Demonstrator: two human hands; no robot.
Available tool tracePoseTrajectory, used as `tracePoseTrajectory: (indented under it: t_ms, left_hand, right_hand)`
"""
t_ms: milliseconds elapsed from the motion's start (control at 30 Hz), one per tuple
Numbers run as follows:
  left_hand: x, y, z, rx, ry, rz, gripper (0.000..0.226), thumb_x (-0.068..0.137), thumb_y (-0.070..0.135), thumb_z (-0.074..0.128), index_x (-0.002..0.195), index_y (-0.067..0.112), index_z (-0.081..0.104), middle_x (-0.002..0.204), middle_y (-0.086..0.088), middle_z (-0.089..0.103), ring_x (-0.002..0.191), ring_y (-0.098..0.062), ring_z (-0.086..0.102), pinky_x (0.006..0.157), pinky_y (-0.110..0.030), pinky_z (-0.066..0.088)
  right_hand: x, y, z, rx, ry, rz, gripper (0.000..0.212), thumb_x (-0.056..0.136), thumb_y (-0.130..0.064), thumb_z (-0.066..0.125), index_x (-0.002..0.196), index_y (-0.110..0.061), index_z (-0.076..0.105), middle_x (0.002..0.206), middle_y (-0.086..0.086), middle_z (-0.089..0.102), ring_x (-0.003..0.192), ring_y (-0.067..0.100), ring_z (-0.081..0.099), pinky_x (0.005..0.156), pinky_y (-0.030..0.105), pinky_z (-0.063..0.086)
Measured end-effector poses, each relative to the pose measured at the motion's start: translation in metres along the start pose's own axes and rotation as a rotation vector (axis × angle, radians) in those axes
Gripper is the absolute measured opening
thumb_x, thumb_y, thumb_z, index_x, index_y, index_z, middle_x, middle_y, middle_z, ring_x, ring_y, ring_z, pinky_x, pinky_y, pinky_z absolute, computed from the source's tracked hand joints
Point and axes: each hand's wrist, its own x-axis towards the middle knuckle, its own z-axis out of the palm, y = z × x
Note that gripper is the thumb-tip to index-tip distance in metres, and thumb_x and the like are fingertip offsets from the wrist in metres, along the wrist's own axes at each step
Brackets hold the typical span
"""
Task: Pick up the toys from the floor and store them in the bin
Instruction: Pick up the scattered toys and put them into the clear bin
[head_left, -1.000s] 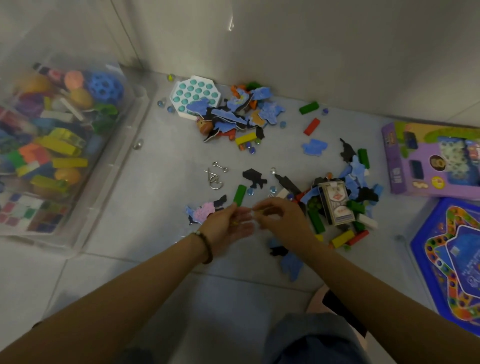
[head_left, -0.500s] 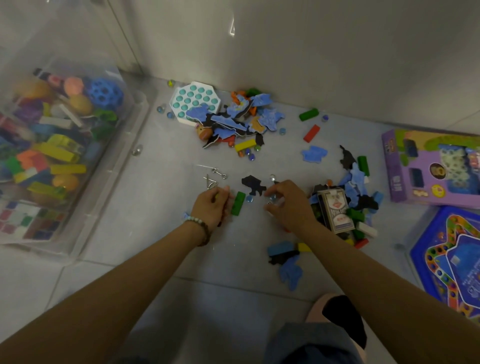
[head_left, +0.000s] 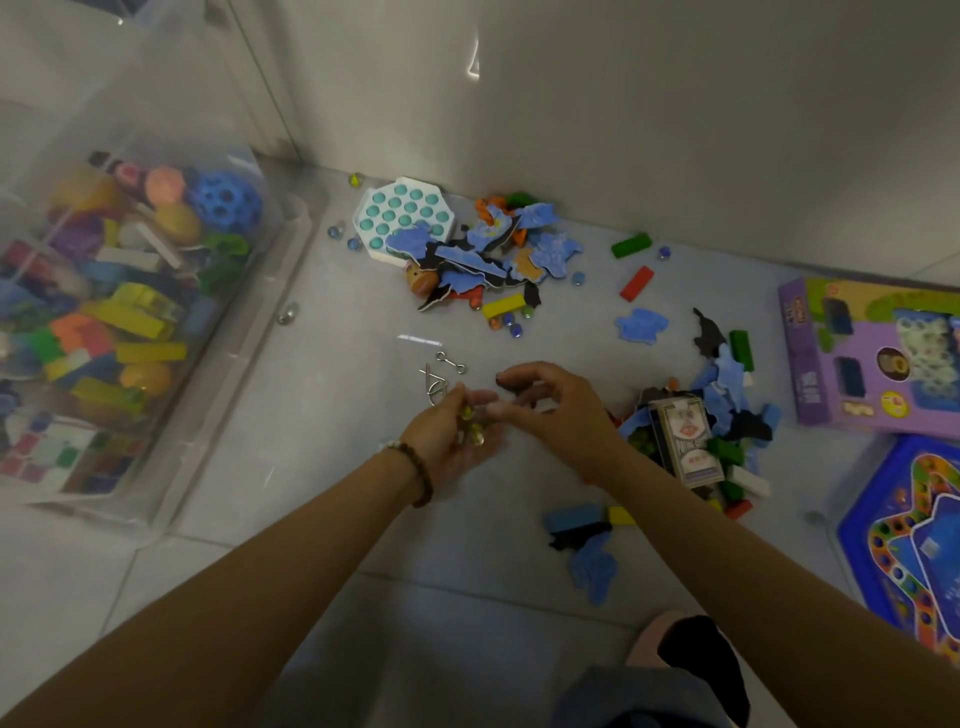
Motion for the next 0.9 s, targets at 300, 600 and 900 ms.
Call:
tracePoseTrajectory:
  t_ms: [300, 600, 900]
  left_hand:
    - [0.015, 0.007, -0.025, 0.677, 0.257, 0.516, 0.039, 0.096, 0.035, 0.043, 0.066, 0.014, 0.054, 0.057, 0.001, 0.049, 0.048, -0.01, 0.046, 0.043, -0.017, 0.041]
    - [0.016, 0.011, -0.007, 0.363, 0.054, 0.131, 0.048, 0.097, 0.048, 0.029, 0.084, 0.016, 0.061, 0.077, -0.004, 0.062, 0.064, -0.013, 0.057, 0.053, -0.022, 0.052]
    - [0.038, 0.022, -0.005, 0.578, 0.1, 0.336, 0.037, 0.094, 0.04, 0.044, 0.07, 0.014, 0.054, 0.057, 0.001, 0.047, 0.035, -0.001, 0.042, 0.039, -0.014, 0.04]
  right_hand:
    - [0.002, 0.027, 0.021, -0.283, 0.076, 0.054, 0.015, 0.082, -0.008, 0.067, 0.097, -0.006, 0.063, 0.099, 0.009, 0.062, 0.077, 0.003, 0.05, 0.073, 0.007, 0.037]
    - [0.012, -0.011, 0.004, 0.181, 0.05, 0.03, 0.018, 0.079, -0.015, 0.072, 0.093, -0.02, 0.063, 0.086, -0.008, 0.067, 0.074, -0.001, 0.065, 0.06, 0.01, 0.05]
    - [0.032, 0.03, -0.032, -0.132, 0.25, 0.236, 0.022, 0.079, -0.017, 0.072, 0.098, -0.011, 0.065, 0.097, 0.005, 0.065, 0.082, 0.012, 0.057, 0.07, 0.013, 0.043]
